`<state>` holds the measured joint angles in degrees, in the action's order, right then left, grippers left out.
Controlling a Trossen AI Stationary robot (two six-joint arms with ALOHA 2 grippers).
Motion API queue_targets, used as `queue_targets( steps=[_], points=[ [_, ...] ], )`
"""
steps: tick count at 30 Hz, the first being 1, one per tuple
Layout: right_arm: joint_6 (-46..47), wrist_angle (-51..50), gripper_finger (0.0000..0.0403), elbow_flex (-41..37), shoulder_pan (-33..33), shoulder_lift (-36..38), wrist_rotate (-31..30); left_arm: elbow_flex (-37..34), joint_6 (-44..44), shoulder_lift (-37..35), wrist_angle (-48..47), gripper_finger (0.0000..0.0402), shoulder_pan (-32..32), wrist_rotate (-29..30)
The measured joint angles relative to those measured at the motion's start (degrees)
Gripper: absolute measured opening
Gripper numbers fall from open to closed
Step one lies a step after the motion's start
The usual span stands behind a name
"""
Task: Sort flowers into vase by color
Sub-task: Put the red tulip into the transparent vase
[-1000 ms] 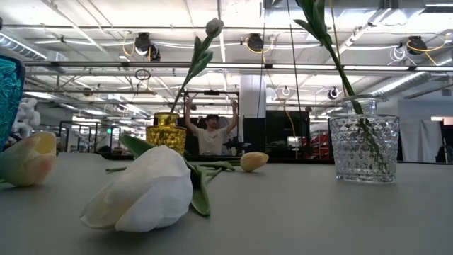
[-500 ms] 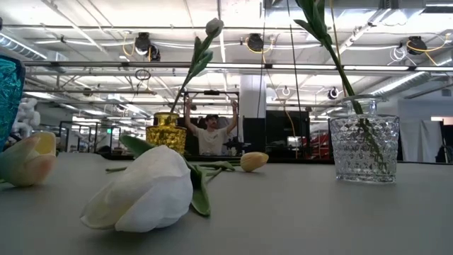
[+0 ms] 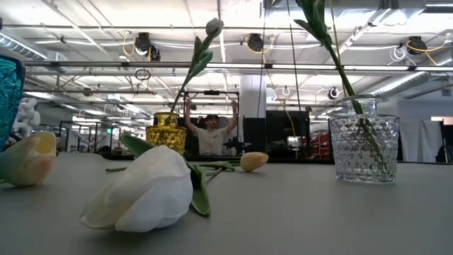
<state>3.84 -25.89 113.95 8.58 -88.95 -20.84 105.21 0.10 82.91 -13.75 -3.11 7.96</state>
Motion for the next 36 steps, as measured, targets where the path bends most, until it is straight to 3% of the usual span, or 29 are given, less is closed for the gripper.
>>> queue_targets(
  steps=[20,36],
  points=[
    [2.6,-0.1,0.0183,0.0,-0.3,0.0,0.4,0.0,-0.9,0.0,-0.8,0.0001,-0.2,-2.0],
    [5.0,0.1,0.0183,0.0,-0.1,-0.3,6.0,0.0,-1.1,0.0,-0.9,0.0001,-0.2,-2.0]
  ],
)
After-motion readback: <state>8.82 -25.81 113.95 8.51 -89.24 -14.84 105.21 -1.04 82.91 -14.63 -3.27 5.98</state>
